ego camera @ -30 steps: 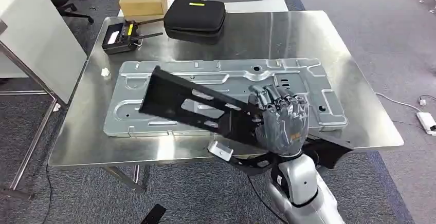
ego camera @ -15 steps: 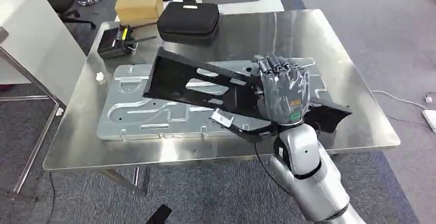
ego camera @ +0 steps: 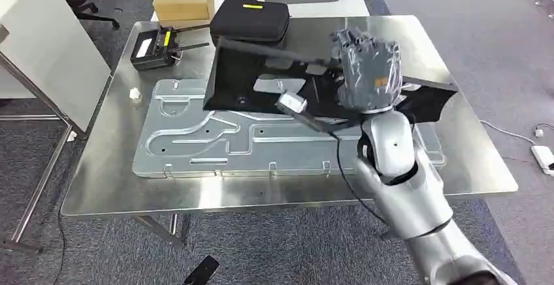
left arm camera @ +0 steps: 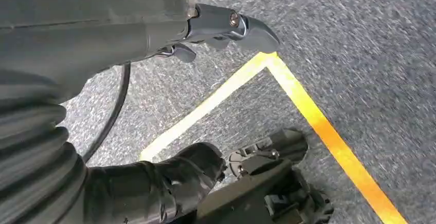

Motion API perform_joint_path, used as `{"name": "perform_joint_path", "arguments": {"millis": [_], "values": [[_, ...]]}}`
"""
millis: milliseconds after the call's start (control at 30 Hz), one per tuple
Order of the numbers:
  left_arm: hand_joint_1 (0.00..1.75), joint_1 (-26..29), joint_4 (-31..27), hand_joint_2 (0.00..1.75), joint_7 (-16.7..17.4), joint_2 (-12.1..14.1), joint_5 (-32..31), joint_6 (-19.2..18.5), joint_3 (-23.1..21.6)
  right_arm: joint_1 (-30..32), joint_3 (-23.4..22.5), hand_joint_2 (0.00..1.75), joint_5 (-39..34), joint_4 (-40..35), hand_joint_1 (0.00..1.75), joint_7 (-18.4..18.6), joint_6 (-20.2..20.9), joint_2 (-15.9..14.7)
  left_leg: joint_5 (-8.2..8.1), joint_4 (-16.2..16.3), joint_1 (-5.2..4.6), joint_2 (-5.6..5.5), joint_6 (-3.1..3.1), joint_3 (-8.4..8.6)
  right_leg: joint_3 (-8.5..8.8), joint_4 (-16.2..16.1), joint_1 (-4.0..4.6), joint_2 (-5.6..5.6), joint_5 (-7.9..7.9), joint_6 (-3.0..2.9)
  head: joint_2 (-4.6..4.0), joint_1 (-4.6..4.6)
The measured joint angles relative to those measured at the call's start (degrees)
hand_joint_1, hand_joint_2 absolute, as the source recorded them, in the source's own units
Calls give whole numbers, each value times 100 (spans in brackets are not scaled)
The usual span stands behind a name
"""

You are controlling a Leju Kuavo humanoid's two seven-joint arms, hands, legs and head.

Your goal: Take the parts from the cabinet and place them on the table.

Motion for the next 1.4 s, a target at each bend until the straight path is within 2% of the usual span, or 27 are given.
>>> {"name": "perform_joint_path", "arguments": {"millis": [33, 67, 100, 167, 200, 233, 333, 400, 433, 500, 533, 567, 600, 667, 700, 733, 833, 900, 933, 1033, 1067, 1100, 1133, 1200, 1267, 1333, 1400], "values": [[0, 0, 0, 175, 17, 0, 0, -4, -15, -76, -17, 175, -4, 121, 175, 4, 67, 0, -5, 8, -1, -1, 5, 0, -178, 317, -2, 0, -63, 9, 0, 4], [0, 1, 0, 175, 30, 0, 0, -11, -26, -146, -35, 175, -13, 241, 175, 7, 118, 0, -15, 22, -1, -6, 6, 2, -239, 369, -6, 0, 16, 7, 0, 2], [0, 5, 0, 175, 37, 0, -2, -13, -39, -218, -44, 175, -22, 341, 175, 9, 157, 0, -27, 34, -2, -13, 8, 4, -172, 156, -9, 0, 211, -5, 0, 4], [0, -4, 0, 175, 46, -15, -2, -26, -48, -389, -48, 175, -48, 509, 175, 15, 183, 0, -59, 61, -5, -28, -17, 27, 282, -857, -6, -1, 788, -59, 0, 4], [0, -4, 0, 175, 46, -31, -4, -31, -55, -475, -55, 175, -63, 604, 175, 30, 220, 0, -79, 67, -6, -29, -31, 30, 452, -1290, 6, -2, 887, -98, 0, 7], [0, -13, 0, 175, 48, -33, -4, -42, -59, -560, -55, 175, -70, 693, 175, 48, 258, 4, -88, 90, -50, -30, -56, 9, 542, -1372, 51, -1, 829, -106, 0, 2], [0, -20, 0, 175, 63, -35, -13, -98, -87, -664, -70, 175, -85, 965, 175, 94, 321, 48, -67, 46, -28, -21, -130, 17, 532, -1397, 68, 11, 823, -163, 0, -4], [0, -25, 0, 175, 68, -35, -13, -109, -105, -699, -81, 175, -90, 1097, 173, 101, 358, 81, -174, 154, -38, -13, -199, -13, 597, -1492, -10, -1, 862, -233, 0, -4], [0, -30, 0, 175, 70, -35, -13, -111, -118, -733, -85, 175, -90, 1158, 173, 107, 362, 107, -344, 417, -38, -10, -214, -131, 601, -1497, -13, -10, 859, -278, 0, -15], [0, -31, 0, 175, 70, -35, -18, -133, -142, -787, -83, 175, -87, 1287, 171, 107, 376, 149, -749, 1320, -8, -9, -252, -560, 603, -1492, -5, -11, 845, -306, 0, -11], [0, -29, 0, 175, 72, -35, -20, -149, -151, -796, -81, 175, -76, 1370, 173, 111, 384, 175, -870, 1736, 0, -8, -275, -779, 603, -1483, -3, -11, 840, -312, 0, -11], [0, -27, 0, 175, 74, -35, -20, -151, -155, -795, -81, 175, -70, 1425, 175, 127, 389, 190, -835, 1862, 6, -7, -290, -864, 605, -1476, -4, -10, 832, -314, 0, -11], [0, -27, 0, 175, 83, -35, -17, -136, -157, -796, -81, 175, -55, 1492, 175, 153, 389, 197, -669, 1696, 18, -4, -301, -810, 610, -1467, -9, -10, 820, -305, 0, -13], [0, -35, 0, 175, 109, -35, -9, -44, -162, -820, -81, 175, -28, 1598, 171, 210, 384, 232, -132, 767, 48, 0, -306, -380, 635, -1428, -20, 0, 781, -268, 0, -13], [0, -43, 0, 0, 127, -35, -9, -29, -164, -838, -79, 175, 0, 1647, 175, 212, 382, 253, 62, 280, 62, 4, -300, -158, 644, -1402, -22, -1, 750, -243, 0, -11], [0, -55, 0, 0, 155, -39, -11, -26, -170, -864, -79, 175, 28, 1700, 173, 221, 380, 264, -55, 174, 29, -4, -290, -62, 619, -1377, 18, 4, 729, -204, 0, -11], [0, -59, 0, 0, 278, -44, -37, 48, -192, -867, -57, 175, 120, 1849, 175, 265, 369, 310, -51, 144, 3, -19, -203, -92, 609, -1395, 17, 3, 754, -128, 0, -5], [0, -64, 0, 0, 297, -63, -61, 59, -201, -868, -39, 175, 188, 1921, 175, 304, 363, 343, -6, 63, 56, -13, -115, -48, 574, -1349, -2, -9, 686, -65, 0, -7], [0, -76, 0, 0, 301, -68, -68, 72, -207, -876, -26, 175, 251, 1964, 175, 317, 360, 369, -7, 53, 51, -12, -87, -39, 501, -1149, -12, -10, 557, -43, 0, 2], [0, -88, 0, 0, 313, -92, -111, 74, -247, -809, 35, 175, 367, 2098, 175, 402, 358, 439, -22, 55, 43, -5, -41, -38, -161, 182, -21, -8, 3, 13, 0, 0], [0, -86, 0, 0, 326, -92, -116, 74, -262, -768, 61, 175, 380, 2144, 175, 411, 358, 468, -25, 59, 43, -6, -39, -36, -289, 396, -24, -9, -5, 21, 0, -2], [0, -83, 0, 0, 332, -94, -116, 74, -278, -727, 74, 175, 405, 2192, 175, 417, 358, 483, -29, 61, 43, -13, -41, -28, -284, 329, -29, -10, 118, 19, 0, 0], [0, -82, 0, 0, 339, -107, -116, 77, -291, -703, 92, 175, 429, 2236, 175, 431, 358, 518, -37, 66, 43, -19, -43, -18, -151, 1, -32, -10, 356, 7, 0, -2], [0, -90, 0, 0, 352, -127, -116, 96, -304, -697, 118, 175, 457, 2316, 175, 474, 350, 599, -75, 84, 43, -24, -80, 14, 365, -1101, -30, -12, 924, -41, 0, -2], [0, -100, 0, 0, 365, -140, -116, 114, -315, -692, 133, 175, 466, 2393, 175, 503, 303, 660, -88, 116, 5, -20, -126, -22, 501, -1394, 23, -4, 825, -86, 0, -4], [0, -90, 0, 0, 396, -142, -116, 122, -328, -631, 151, 175, 472, 2478, 175, 507, 253, 699, -65, 60, 7, -18, -176, -11, 490, -1352, 45, 9, 816, -125, 0, -9], [0, -86, 0, 0, 407, -149, -118, 138, -330, -579, 151, 175, 479, 2557, 175, 518, 242, 721, -124, 91, 17, -14, -243, -37, 530, -1426, -20, -9, 859, -214, 0, -11]]}}
